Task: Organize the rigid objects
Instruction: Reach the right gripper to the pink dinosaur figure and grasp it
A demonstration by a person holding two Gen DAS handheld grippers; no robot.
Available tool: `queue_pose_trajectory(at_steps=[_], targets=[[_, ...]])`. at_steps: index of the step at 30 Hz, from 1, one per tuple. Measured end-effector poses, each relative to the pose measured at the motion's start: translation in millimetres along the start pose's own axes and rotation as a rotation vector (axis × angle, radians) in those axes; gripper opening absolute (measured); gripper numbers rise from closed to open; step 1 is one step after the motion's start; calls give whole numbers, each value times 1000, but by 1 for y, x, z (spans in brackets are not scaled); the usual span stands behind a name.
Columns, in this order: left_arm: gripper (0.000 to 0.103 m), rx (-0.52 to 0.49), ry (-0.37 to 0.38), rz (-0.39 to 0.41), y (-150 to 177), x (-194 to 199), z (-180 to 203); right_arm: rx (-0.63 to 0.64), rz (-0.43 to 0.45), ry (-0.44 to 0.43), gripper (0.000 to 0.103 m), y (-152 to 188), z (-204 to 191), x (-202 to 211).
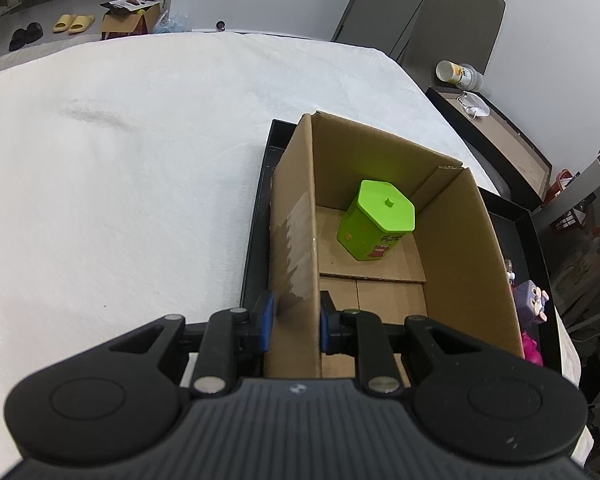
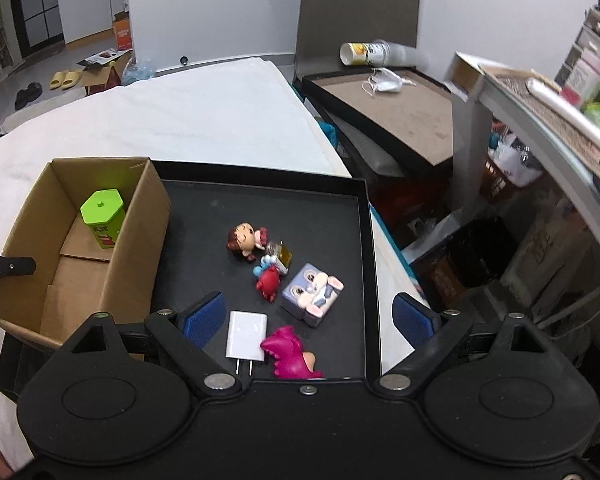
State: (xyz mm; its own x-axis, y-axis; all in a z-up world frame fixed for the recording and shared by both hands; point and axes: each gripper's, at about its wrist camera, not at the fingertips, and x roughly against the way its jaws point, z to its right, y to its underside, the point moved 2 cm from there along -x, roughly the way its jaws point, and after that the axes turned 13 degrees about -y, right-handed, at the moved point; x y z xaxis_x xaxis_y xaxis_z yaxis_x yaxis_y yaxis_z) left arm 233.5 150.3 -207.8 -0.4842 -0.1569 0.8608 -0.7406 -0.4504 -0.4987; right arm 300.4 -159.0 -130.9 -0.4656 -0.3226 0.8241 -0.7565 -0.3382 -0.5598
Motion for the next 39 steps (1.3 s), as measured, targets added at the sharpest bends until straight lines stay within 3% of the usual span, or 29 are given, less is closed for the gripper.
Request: queue_pose_trajectory(at_steps=[13, 34, 36, 38, 39], targets=[[20, -14, -23, -4, 0, -5, 3, -91, -72, -62, 74, 27, 31, -26], [20, -19, -41, -23, 0, -15, 5, -130, -224, -138, 70, 49, 35, -101], [20, -21, -41, -23, 0, -16, 5, -145, -216, -159, 64, 48, 35, -101], [20, -20, -43, -23, -1, -16, 5, -158, -222, -181, 39, 45, 36, -98], [20, -20, -42, -23, -1, -16, 5, -158, -231, -173, 39, 44, 35, -97]])
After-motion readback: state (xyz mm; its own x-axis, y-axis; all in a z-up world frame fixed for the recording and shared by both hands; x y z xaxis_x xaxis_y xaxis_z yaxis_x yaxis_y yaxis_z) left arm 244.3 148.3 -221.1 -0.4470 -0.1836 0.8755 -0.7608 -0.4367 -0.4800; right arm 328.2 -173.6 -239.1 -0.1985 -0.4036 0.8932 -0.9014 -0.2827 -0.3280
